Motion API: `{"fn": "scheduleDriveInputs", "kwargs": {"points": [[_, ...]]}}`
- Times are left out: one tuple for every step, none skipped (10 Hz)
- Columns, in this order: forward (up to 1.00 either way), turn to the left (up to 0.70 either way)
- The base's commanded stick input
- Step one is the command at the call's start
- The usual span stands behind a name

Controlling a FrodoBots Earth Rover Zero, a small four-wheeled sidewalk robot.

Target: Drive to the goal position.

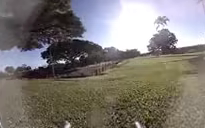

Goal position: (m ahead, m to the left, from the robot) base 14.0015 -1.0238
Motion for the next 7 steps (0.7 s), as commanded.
{"fn": "scheduleDriveInputs", "kwargs": {"points": [[0.7, -0.14], [0.7, -0.14], [0.7, -0.14], [0.7, -0.14], [0.7, -0.14], [0.7, -0.14], [0.7, -0.14]]}}
